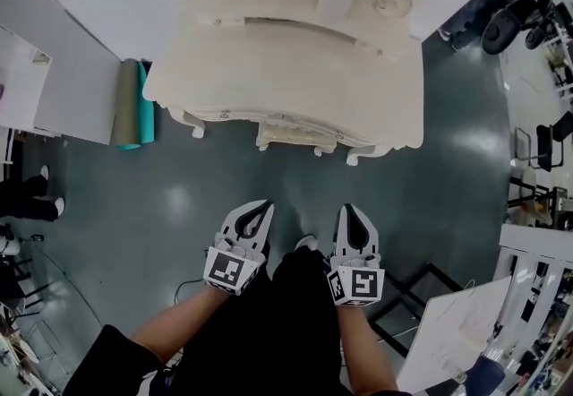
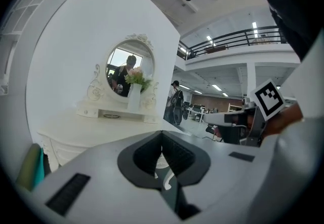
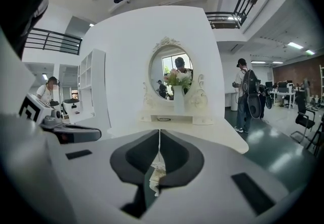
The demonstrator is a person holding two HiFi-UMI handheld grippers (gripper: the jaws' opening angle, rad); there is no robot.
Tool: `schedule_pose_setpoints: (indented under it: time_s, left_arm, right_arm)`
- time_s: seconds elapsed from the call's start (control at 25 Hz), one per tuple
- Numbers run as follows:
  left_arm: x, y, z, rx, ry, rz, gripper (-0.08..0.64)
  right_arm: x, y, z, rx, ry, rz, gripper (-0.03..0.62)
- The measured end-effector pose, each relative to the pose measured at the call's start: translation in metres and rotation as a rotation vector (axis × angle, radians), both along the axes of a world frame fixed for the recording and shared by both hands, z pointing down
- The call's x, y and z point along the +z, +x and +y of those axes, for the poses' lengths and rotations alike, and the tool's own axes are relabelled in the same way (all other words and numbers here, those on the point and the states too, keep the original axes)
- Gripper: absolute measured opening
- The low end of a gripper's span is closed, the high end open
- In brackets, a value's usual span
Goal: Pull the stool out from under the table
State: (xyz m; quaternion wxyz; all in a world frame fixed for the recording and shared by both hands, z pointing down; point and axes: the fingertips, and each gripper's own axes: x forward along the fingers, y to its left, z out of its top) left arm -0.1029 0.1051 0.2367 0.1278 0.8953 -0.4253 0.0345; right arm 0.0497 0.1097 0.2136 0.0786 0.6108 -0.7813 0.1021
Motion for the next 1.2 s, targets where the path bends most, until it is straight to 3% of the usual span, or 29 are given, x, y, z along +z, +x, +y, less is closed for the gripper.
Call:
schedule_pose_setpoints:
  time_s: [0.2, 0.4, 0.76, 1.2]
  left_arm:
    - [0.029, 0.006, -0.023, -0.043, -0.034, -0.036, 0.014]
    - [0.050, 0.015, -0.052, -0.127, -0.107, 0.044, 0.014]
    - [0.082, 0.023, -0.110, -0.236, -0.059, -0.023, 0.014]
    - [0.176, 0.007, -0.134, -0.239, -0.073, -0.040, 0.014]
  right_arm:
    - [0.036, 0.025, -0.021, 0.004, -0.040, -0.017, 0.020]
    - [0.053, 0.047, -0.051, -0.024, -0.043, -0.028, 0.018]
    - [0.088, 0.069, -0.115, -0.094, -0.048, 0.000, 0.020]
    - [0.203, 0.060, -0.145, -0.130, -0.089, 0.051, 0.020]
